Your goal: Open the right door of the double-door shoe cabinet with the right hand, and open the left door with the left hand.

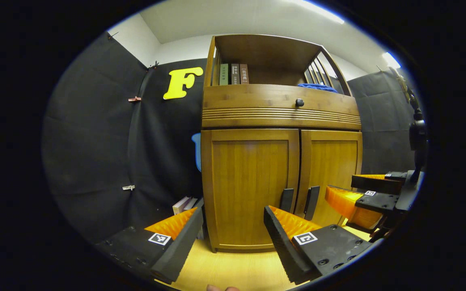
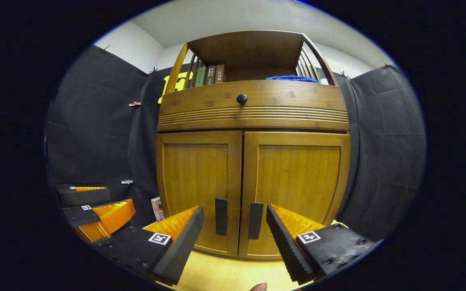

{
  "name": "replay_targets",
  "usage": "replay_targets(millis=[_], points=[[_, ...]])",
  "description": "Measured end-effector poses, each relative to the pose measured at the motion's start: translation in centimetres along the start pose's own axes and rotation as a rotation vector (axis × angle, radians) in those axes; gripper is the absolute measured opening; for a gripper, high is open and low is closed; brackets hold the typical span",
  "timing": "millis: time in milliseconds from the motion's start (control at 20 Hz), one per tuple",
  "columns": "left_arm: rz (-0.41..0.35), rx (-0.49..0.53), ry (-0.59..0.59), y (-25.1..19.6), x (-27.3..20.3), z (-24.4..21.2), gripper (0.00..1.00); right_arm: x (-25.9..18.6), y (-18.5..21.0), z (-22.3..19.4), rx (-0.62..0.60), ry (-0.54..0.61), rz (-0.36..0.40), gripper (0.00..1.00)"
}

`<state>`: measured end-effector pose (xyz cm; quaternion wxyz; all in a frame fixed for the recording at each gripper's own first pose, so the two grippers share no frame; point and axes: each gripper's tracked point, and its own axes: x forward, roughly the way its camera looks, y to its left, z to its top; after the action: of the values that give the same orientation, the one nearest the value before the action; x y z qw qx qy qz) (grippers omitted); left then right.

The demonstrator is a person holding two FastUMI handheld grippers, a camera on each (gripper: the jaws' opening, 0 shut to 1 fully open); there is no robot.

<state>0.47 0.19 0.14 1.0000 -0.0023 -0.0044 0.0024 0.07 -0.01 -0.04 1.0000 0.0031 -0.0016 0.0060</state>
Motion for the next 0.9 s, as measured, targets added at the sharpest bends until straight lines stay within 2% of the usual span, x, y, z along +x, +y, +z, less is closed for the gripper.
replay_targets(millis=[200, 300, 500, 750, 900], points=[[0.013, -0.013, -0.011, 0.2, 0.1, 0.1, 0.94, 0.1, 0.7, 0.2, 0.014, -0.018, 0.029, 0.96], [0.018, -0.016, -0.015, 0.2, 0.1, 0.2, 0.94, 0.2, 0.3, 0.0, 0.005, -0.020, 0.020, 0.99], [0.020, -0.011, -0.009, 0.4, 0.0, -0.1, 0.94, 1.1, -0.8, -1.0, 0.047, -0.022, -0.005, 0.95], [0.010, 0.019, -0.006, 0.3, -0.1, -0.3, 0.94, 4.2, -4.5, -3.5, 0.098, 0.016, -0.109, 1.00], [-0.016, 0.023, 0.008, 0.0, -0.1, -0.8, 0.94, 6.2, -6.4, -5.7, 0.091, 0.041, -0.162, 0.98]])
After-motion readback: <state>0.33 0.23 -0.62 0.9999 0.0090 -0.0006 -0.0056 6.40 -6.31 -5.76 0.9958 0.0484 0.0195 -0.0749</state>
